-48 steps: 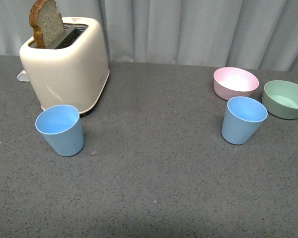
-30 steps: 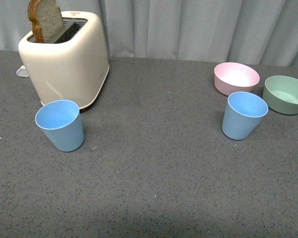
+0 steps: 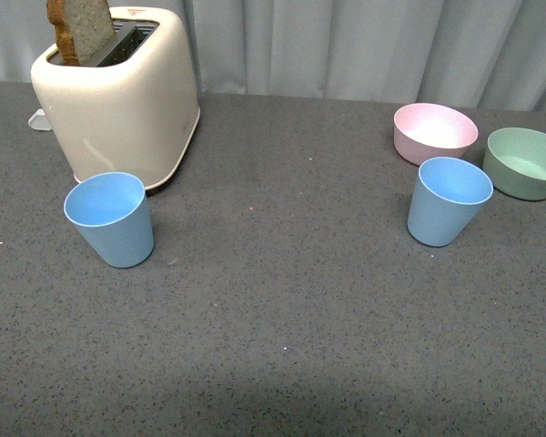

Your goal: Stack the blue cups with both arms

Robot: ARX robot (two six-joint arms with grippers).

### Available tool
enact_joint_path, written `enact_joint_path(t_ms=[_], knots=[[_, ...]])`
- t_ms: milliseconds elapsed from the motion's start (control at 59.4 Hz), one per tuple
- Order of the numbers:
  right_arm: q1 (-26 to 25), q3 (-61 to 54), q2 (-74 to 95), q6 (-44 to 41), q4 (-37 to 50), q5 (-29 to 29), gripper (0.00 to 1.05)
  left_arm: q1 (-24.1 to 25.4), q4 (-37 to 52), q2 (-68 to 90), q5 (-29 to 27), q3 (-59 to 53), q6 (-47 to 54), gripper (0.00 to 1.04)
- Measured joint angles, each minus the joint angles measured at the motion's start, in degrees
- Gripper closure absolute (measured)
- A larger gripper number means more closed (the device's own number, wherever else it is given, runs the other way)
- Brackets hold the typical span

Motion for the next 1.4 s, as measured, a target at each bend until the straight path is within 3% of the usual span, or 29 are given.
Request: enact_joint_path(t_ms=[185,252,303,337,471,572,656,925,1178,1397], knots=[[0.0,0.0,0.0,0.0,0.0,0.0,0.10,0.0,0.0,0.0,-0.1,0.0,0.0,0.07],[0.0,0.0,0.0,0.0,0.0,0.0,0.10,-5.8,-10.8,9.0,-18.5,4.2,-7.1,0.07],[0.0,0.0,0.0,0.0,0.0,0.0,0.10,-7.1,-10.6,14.8,-23.9,4.7,-10.4,0.07],[0.0,0.0,0.0,0.0,0.0,0.0,0.10,-7.2,-9.1,18.1,-24.6,4.9,-11.6,0.07],[0.0,0.0,0.0,0.0,0.0,0.0,0.10,-6.5,1.8,33.3,-21.9,7.2,-15.8,0.07],[0.0,0.0,0.0,0.0,0.0,0.0,0.10,-6.4,12.3,51.5,-16.3,12.5,-18.1,0.07],[0.0,0.0,0.0,0.0,0.0,0.0,0.10,-6.4,15.3,62.9,-12.6,17.3,-18.8,0.07],[0.0,0.0,0.0,0.0,0.0,0.0,0.10,-6.4,7.8,87.8,-6.9,34.6,-19.5,0.07],[0.0,0.0,0.0,0.0,0.0,0.0,0.10,-6.8,-0.9,97.3,-3.4,46.3,-21.0,0.07],[0.0,0.0,0.0,0.0,0.0,0.0,0.10,-6.6,-3.1,103.6,-1.8,50.9,-22.6,0.07]])
